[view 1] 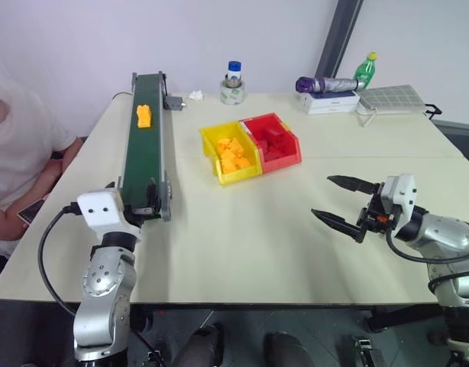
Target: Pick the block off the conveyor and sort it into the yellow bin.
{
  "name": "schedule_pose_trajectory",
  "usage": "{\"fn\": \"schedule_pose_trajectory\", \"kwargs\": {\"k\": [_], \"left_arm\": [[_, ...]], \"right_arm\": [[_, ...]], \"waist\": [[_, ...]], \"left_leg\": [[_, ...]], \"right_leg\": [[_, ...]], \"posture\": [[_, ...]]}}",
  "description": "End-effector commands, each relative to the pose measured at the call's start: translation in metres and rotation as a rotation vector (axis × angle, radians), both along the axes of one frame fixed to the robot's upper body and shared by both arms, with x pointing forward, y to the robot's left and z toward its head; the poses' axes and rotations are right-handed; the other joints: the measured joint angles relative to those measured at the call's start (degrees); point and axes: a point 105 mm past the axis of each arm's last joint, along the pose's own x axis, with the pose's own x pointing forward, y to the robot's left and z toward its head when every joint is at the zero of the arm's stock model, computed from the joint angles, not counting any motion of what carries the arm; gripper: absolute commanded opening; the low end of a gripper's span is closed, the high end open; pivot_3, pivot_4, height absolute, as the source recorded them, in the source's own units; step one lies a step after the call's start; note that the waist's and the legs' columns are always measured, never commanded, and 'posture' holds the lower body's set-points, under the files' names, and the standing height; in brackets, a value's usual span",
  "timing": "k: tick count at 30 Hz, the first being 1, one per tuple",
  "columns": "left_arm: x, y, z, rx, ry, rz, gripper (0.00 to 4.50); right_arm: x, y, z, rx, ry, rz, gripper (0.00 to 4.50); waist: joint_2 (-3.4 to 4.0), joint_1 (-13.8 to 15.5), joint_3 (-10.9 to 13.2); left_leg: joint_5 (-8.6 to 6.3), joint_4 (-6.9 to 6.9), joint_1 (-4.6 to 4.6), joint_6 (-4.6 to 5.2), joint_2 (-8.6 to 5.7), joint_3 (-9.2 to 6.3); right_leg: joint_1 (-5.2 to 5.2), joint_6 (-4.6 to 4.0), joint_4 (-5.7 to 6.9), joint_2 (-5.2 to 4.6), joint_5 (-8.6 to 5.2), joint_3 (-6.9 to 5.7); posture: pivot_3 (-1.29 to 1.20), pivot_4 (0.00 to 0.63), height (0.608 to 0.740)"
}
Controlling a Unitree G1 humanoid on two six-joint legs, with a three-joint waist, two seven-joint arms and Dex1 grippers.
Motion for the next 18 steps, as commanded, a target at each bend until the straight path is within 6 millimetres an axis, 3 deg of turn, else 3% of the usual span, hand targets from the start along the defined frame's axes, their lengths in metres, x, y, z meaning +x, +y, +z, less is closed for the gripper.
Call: {"fn": "schedule_pose_trajectory", "kwargs": {"k": [1, 11, 18], "left_arm": [[-0.001, 0.003, 0.009, 0.007, -0.031, 0.016, 4.45], [0.008, 0.009, 0.008, -0.029, 0.0, 0.035, 4.45], [0.023, 0.015, 0.022, -0.058, -0.004, 0.022, 4.45]], "right_arm": [[-0.001, 0.0, 0.009, -0.006, -0.047, 0.0, 4.5], [-0.003, 0.001, 0.008, -0.005, -0.044, 0.003, 4.5], [-0.002, 0.003, 0.007, -0.002, -0.043, 0.004, 4.5]], "waist": [[0.0, 0.0, 0.0], [0.0, 0.0, 0.0], [0.0, 0.0, 0.0]], "left_leg": [[0.0, 0.0, 0.0, 0.0, 0.0, 0.0], [0.0, 0.02, 0.0, 0.0, 0.0, 0.0], [0.0, 0.03, 0.01, 0.0, 0.0, 0.0]], "right_leg": [[0.0, 0.0, 0.0, 0.0, 0.0, 0.0], [0.01, 0.0, 0.01, 0.01, 0.0, -0.01], [-0.01, 0.02, 0.04, 0.03, 0.01, -0.01]], "posture": [[0.0, 0.15, 0.74], [0.0, 0.15, 0.74], [0.0, 0.15, 0.74]]}}
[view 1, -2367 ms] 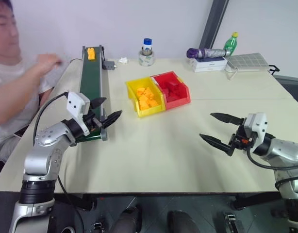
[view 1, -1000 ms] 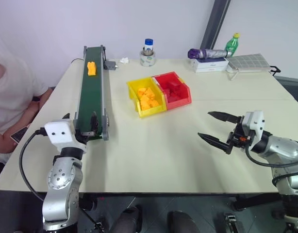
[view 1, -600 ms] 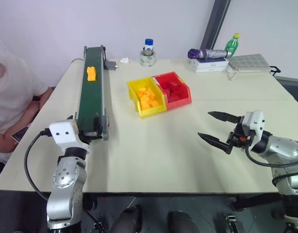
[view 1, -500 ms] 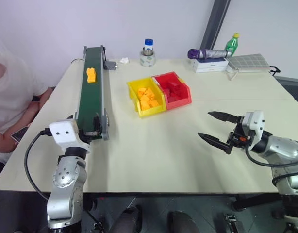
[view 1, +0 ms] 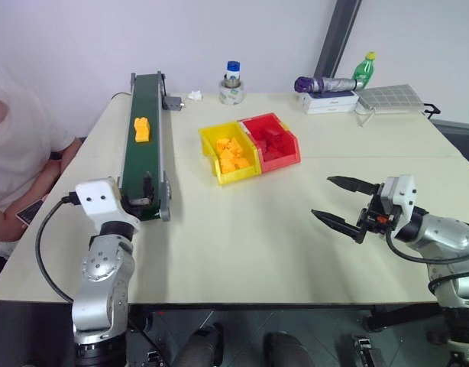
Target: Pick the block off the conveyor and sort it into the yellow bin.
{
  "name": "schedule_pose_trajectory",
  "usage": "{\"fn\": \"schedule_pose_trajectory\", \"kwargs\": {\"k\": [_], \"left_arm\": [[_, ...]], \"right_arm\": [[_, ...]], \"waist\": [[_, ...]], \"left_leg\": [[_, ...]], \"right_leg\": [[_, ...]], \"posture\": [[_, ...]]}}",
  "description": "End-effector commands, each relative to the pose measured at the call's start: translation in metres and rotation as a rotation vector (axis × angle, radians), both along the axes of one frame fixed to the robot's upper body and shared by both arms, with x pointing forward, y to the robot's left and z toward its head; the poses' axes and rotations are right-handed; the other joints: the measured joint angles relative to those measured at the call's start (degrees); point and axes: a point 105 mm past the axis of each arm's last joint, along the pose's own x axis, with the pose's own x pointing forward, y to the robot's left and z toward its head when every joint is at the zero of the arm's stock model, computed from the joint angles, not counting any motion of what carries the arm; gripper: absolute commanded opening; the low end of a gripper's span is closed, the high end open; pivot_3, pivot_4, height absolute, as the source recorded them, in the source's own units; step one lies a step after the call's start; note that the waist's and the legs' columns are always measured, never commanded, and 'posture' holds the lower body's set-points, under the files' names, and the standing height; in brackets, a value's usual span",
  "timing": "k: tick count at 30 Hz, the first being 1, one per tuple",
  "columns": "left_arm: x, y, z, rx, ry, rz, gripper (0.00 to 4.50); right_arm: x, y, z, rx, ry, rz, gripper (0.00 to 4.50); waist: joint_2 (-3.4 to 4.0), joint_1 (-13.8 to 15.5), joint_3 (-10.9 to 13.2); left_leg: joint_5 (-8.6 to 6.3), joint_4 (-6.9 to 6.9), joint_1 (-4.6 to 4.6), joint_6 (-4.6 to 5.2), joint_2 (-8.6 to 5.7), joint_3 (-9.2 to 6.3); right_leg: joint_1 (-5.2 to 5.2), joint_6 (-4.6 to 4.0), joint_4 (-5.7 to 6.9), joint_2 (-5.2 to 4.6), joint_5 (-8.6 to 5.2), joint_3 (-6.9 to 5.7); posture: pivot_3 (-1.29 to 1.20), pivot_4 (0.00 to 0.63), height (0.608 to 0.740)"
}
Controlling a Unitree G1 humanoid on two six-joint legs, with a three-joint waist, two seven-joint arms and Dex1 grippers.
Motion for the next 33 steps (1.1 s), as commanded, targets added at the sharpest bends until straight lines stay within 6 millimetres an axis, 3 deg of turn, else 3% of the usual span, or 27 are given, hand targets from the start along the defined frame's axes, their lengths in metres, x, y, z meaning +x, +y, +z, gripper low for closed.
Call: {"fn": "schedule_pose_trajectory", "kwargs": {"k": [1, 12, 23, 33], "left_arm": [[0.007, 0.007, 0.013, -0.037, -0.017, 0.009, 4.45], [0.041, 0.007, 0.024, 0.008, 0.118, -0.085, 4.45], [0.075, 0.021, 0.046, 0.027, 0.143, -0.041, 4.45], [0.077, 0.015, 0.017, 0.029, 0.289, -0.047, 4.45]], "right_arm": [[-0.002, 0.004, 0.008, -0.004, -0.048, 0.009, 4.5], [-0.003, 0.006, 0.008, 0.004, -0.051, 0.007, 4.5], [-0.005, 0.006, 0.008, 0.003, -0.049, 0.004, 4.5], [-0.008, 0.004, 0.007, 0.003, -0.044, -0.007, 4.5]], "waist": [[0.0, 0.1, 0.0], [-0.01, 0.0, 0.0], [-0.02, 0.0, 0.0], [-0.02, -0.1, 0.0]], "left_leg": [[0.0, 0.03, 0.01, 0.0, 0.0, 0.0], [0.01, 0.1, 0.02, 0.0, -0.01, 0.01], [0.01, 0.1, 0.03, 0.0, -0.02, 0.02], [0.01, 0.13, 0.03, -0.01, -0.02, 0.02]], "right_leg": [[0.01, 0.01, 0.01, 0.0, 0.0, 0.0], [0.01, 0.08, 0.09, 0.02, 0.04, -0.03], [-0.01, 0.15, 0.14, 0.02, 0.08, -0.03], [-0.06, 0.26, 0.25, 0.02, 0.15, -0.01]], "posture": [[0.0, 0.15, 0.74], [0.0, 0.15, 0.74], [0.0, 0.15, 0.74], [0.0, 0.15, 0.74]]}}
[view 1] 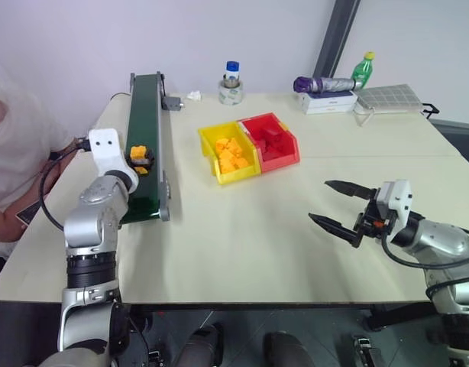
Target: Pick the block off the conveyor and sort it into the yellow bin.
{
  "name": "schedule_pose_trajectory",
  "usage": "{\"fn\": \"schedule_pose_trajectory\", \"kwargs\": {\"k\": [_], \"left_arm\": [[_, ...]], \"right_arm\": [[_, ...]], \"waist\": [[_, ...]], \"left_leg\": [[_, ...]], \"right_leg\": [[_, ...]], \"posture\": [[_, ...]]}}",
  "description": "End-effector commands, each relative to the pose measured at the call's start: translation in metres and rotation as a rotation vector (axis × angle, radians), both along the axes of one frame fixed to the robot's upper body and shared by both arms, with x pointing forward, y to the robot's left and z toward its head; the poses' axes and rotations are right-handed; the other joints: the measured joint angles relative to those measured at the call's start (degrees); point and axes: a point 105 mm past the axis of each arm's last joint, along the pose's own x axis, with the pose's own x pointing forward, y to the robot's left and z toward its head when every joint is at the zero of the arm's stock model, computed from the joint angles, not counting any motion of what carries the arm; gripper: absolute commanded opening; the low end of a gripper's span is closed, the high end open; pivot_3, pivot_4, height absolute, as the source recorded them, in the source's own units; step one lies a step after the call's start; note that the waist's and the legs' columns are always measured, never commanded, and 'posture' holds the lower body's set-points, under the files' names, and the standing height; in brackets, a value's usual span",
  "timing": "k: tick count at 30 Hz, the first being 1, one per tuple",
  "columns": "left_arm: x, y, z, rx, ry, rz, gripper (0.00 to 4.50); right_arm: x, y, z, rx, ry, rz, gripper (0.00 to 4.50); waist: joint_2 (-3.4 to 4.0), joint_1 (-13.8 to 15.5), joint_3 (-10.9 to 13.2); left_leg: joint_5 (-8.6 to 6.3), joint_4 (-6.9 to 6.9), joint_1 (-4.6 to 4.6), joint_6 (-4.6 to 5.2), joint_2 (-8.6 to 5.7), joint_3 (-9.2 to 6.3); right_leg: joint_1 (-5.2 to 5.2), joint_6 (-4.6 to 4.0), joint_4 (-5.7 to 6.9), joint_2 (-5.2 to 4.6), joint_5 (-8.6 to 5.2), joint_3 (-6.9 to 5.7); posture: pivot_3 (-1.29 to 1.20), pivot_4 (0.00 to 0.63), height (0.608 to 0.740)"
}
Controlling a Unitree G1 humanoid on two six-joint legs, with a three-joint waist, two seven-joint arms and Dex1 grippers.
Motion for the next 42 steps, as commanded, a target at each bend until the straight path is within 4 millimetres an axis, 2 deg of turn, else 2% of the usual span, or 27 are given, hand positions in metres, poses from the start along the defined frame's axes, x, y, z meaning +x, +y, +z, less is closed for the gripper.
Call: {"fn": "schedule_pose_trajectory", "kwargs": {"k": [1, 3, 6, 8, 10, 14, 18, 24, 27, 33, 35, 36, 39, 40, 42], "left_arm": [[-0.003, -0.001, 0.004, 0.02, -0.005, 0.006, 4.22], [-0.004, 0.0, 0.004, 0.004, -0.008, 0.012, 3.66], [-0.004, 0.0, 0.002, -0.013, -0.003, 0.013, 2.06], [-0.005, 0.0, 0.0, -0.026, 0.008, 0.01, 1.25], [-0.005, -0.002, 0.008, -0.033, -0.037, 0.009, 1.28], [-0.004, -0.017, 0.031, -0.115, -0.165, -0.043, 1.28], [-0.001, -0.05, 0.045, -0.068, -0.238, -0.147, 1.28], [0.022, -0.127, 0.05, -0.112, -0.257, -0.297, 1.28], [0.035, -0.159, 0.047, -0.11, -0.25, -0.335, 1.28], [0.059, -0.186, 0.051, -0.078, -0.25, -0.328, 1.28], [0.066, -0.189, 0.058, -0.056, -0.265, -0.306, 2.34], [0.067, -0.192, 0.06, -0.062, -0.274, -0.32, 2.66], [0.068, -0.197, 0.065, -0.093, -0.296, -0.353, 4.14], [0.068, -0.197, 0.068, -0.099, -0.31, -0.357, 4.39], [0.066, -0.198, 0.072, -0.114, -0.334, -0.384, 4.39]], "right_arm": [[-0.004, -0.001, 0.013, -0.007, -0.053, -0.001, 4.5], [-0.004, -0.001, 0.012, -0.007, -0.051, -0.002, 4.5], [-0.004, -0.001, 0.011, -0.007, -0.049, -0.002, 4.5], [-0.004, -0.001, 0.011, -0.008, -0.049, -0.001, 4.5], [-0.004, -0.001, 0.012, -0.008, -0.05, -0.001, 4.5], [-0.003, -0.001, 0.013, -0.008, -0.053, 0.0, 4.5], [-0.002, -0.001, 0.015, -0.007, -0.058, -0.004, 4.5], [-0.001, -0.002, 0.017, -0.002, -0.067, -0.014, 4.5], [-0.001, -0.002, 0.018, 0.0, -0.072, -0.021, 4.5], [-0.004, -0.002, 0.018, 0.0, -0.076, -0.034, 4.5], [-0.006, -0.003, 0.018, -0.001, -0.078, -0.044, 4.5], [-0.007, -0.004, 0.017, -0.001, -0.078, -0.047, 4.5], [-0.009, -0.005, 0.017, -0.002, -0.077, -0.056, 4.5], [-0.01, -0.005, 0.016, -0.001, -0.076, -0.059, 4.5], [-0.01, -0.006, 0.016, -0.001, -0.075, -0.062, 4.5]], "waist": [[0.0, 0.0, 0.0], [0.0, 0.0, 0.0], [0.0, 0.0, 0.0], [0.0, 0.0, 0.0], [0.0, 0.0, 0.0], [-0.01, 0.1, 0.0], [-0.01, 0.1, 0.0], [-0.03, 1.4, 0.0], [-0.05, 1.6, 0.0], [-0.09, 1.5, 0.0], [-0.11, 1.5, 0.0], [-0.13, 1.5, 0.1], [-0.12, 1.5, 0.1], [-0.12, 1.4, 0.1], [-0.13, 1.4, 0.1]], "left_leg": [[0.0, 0.0, 0.01, 0.0, 0.0, 0.0], [0.0, 0.01, 0.01, 0.0, 0.0, 0.0], [0.0, 0.01, 0.01, 0.0, 0.0, 0.0], [0.0, 0.02, 0.01, 0.0, 0.0, 0.0], [0.0, 0.02, 0.01, 0.0, 0.0, 0.0], [0.0, 0.04, 0.0, 0.0, 0.0, 0.0], [0.0, 0.05, 0.0, -0.01, 0.0, 0.01], [0.0, 0.2, 0.0, 0.0, -0.02, 0.13], [0.0, 0.2, 0.0, 0.01, -0.02, 0.17], [0.0, 0.17, -0.01, 0.03, 0.01, 0.28], [0.0, 0.17, -0.02, 0.03, 0.01, 0.29], [-0.01, 0.18, -0.03, 0.03, 0.0, 0.29], [-0.03, 0.19, -0.04, 0.07, -0.02, 0.32], [-0.04, 0.19, -0.04, 0.08, -0.02, 0.34], [-0.05, 0.19, -0.04, 0.11, -0.02, 0.35]], "right_leg": [[0.0, -0.01, 0.01, 0.0, -0.01, 0.0], [0.0, -0.02, 0.02, -0.01, -0.01, 0.0], [0.0, -0.03, 0.03, -0.01, -0.02, 0.0], [0.0, -0.03, 0.03, -0.01, -0.02, 0.01], [0.0, -0.03, 0.04, -0.01, -0.02, 0.01], [0.01, -0.03, 0.04, -0.02, -0.02, 0.01], [0.01, -0.03, 0.04, -0.02, -0.01, 0.01], [0.08, -0.04, 0.03, -0.03, -0.02, 0.02], [0.09, -0.03, 0.01, -0.04, -0.02, 0.03], [0.01, 0.17, 0.0, -0.02, 0.08, 0.08], [0.0, 0.19, 0.0, -0.02, 0.09, 0.08], [0.01, 0.22, 0.0, -0.03, 0.08, 0.07], [0.07, 0.36, -0.14, -0.02, 0.16, 0.07], [0.08, 0.4, -0.18, -0.01, 0.18, 0.07], [0.09, 0.44, -0.22, -0.01, 0.21, 0.08]], "posture": [[0.0, 0.15, 0.74], [0.0, 0.15, 0.74], [0.0, 0.15, 0.74], [0.0, 0.15, 0.74], [0.0, 0.15, 0.74], [0.0, 0.15, 0.74], [0.0, 0.15, 0.74], [0.0, 0.15, 0.74], [0.0, 0.15, 0.74], [0.0, 0.15, 0.74], [0.0, 0.15, 0.74], [0.0, 0.15, 0.74], [0.0, 0.15, 0.74], [0.0, 0.15, 0.74], [0.0, 0.15, 0.74]]}}
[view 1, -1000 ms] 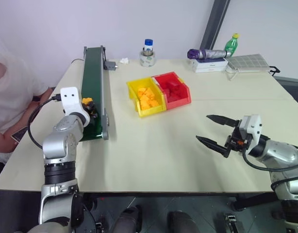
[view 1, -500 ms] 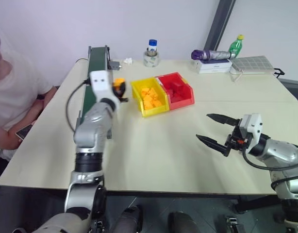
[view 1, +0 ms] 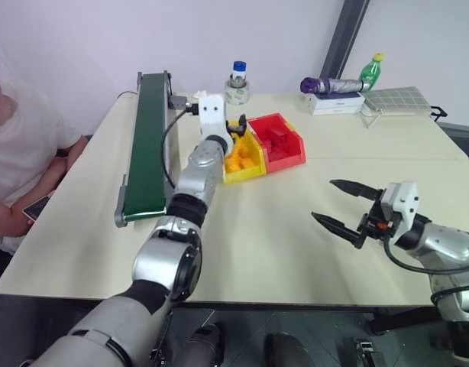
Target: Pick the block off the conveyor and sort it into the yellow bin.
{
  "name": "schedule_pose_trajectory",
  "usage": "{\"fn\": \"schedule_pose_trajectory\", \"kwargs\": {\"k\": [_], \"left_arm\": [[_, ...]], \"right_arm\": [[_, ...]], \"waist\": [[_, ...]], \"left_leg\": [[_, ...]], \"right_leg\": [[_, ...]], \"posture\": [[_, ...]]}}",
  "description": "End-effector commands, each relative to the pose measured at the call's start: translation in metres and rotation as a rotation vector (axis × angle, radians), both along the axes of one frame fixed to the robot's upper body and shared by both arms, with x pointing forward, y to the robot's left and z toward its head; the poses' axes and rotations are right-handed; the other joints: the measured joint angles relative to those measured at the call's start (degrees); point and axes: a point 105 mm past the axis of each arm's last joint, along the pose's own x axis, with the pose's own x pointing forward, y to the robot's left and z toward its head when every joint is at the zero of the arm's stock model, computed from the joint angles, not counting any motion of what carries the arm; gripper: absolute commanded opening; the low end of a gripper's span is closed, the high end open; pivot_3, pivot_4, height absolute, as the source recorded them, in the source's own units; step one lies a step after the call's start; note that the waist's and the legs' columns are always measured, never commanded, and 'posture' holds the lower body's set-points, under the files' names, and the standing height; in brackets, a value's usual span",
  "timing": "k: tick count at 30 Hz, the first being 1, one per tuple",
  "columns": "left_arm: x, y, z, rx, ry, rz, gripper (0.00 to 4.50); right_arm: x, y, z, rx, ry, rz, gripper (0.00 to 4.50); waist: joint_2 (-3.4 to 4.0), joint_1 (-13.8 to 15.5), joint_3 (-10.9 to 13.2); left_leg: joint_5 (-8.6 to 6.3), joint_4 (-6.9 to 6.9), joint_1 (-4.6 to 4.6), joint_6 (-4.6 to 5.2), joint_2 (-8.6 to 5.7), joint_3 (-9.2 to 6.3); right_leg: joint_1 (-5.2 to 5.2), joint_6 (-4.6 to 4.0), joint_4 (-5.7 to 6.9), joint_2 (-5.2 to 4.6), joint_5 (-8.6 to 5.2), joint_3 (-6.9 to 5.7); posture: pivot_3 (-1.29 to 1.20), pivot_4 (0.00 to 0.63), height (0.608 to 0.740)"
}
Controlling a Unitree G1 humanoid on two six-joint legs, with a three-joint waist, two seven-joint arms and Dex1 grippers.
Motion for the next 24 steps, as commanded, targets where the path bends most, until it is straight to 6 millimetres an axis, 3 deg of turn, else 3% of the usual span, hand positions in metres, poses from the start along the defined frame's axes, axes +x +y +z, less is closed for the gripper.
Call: {"fn": "schedule_pose_trajectory", "kwargs": {"k": [1, 5, 10, 16, 17, 21, 24], "left_arm": [[-0.005, -0.004, 0.024, -0.039, -0.094, -0.056, 4.39], [-0.024, 0.008, 0.022, -0.076, -0.147, -0.166, 4.39], [-0.073, 0.036, 0.0, -0.024, -0.123, -0.319, 4.39], [-0.133, 0.088, -0.014, 0.165, -0.097, -0.408, 4.39], [-0.137, 0.092, -0.016, 0.181, -0.089, -0.416, 4.39], [-0.143, 0.144, -0.03, 0.256, -0.012, -0.341, 4.39], [-0.151, 0.153, -0.036, 0.265, 0.01, -0.365, 4.39]], "right_arm": [[-0.005, -0.001, 0.013, -0.005, -0.056, -0.005, 4.5], [-0.004, -0.001, 0.013, -0.005, -0.054, -0.004, 4.5], [-0.002, 0.0, 0.014, -0.008, -0.053, 0.007, 4.5], [0.002, 0.001, 0.014, -0.015, -0.045, 0.038, 4.5], [0.003, 0.001, 0.014, -0.018, -0.044, 0.041, 4.5], [0.006, 0.004, 0.014, -0.011, -0.045, 0.056, 4.5], [0.006, 0.005, 0.013, -0.01, -0.043, 0.06, 4.5]], "waist": [[0.0, 0.0, 0.0], [0.02, -0.2, 0.0], [0.07, -1.7, 0.0], [0.13, -1.9, -0.1], [0.16, -1.8, -0.1], [0.17, -1.5, -0.1], [0.17, -1.4, -0.1]], "left_leg": [[0.0, 0.0, 0.0, 0.0, 0.0, 0.0], [0.0, -0.02, 0.0, 0.01, 0.01, 0.02], [-0.01, -0.06, 0.04, 0.03, 0.05, 0.03], [-0.01, -0.01, 0.11, 0.0, 0.08, 0.04], [-0.01, -0.02, 0.11, 0.0, 0.09, 0.04], [-0.02, -0.04, 0.1, -0.01, 0.12, 0.07], [-0.02, -0.09, 0.08, -0.01, 0.15, 0.08]], "right_leg": [[0.0, 0.02, 0.0, 0.0, 0.01, 0.0], [0.0, 0.03, 0.0, 0.0, 0.02, 0.02], [-0.09, 0.01, 0.11, 0.02, 0.02, 0.14], [-0.13, -0.31, 0.34, 0.0, -0.11, 0.2], [-0.11, -0.37, 0.34, 0.0, -0.13, 0.21], [-0.05, -0.45, 0.33, -0.07, -0.12, 0.26], [-0.1, -0.49, 0.33, -0.09, -0.15, 0.27]], "posture": [[0.0, 0.15, 0.74], [0.0, 0.15, 0.74], [0.0, 0.15, 0.74], [0.0, 0.15, 0.74], [0.0, 0.15, 0.74], [0.0, 0.15, 0.74], [0.0, 0.15, 0.74]]}}
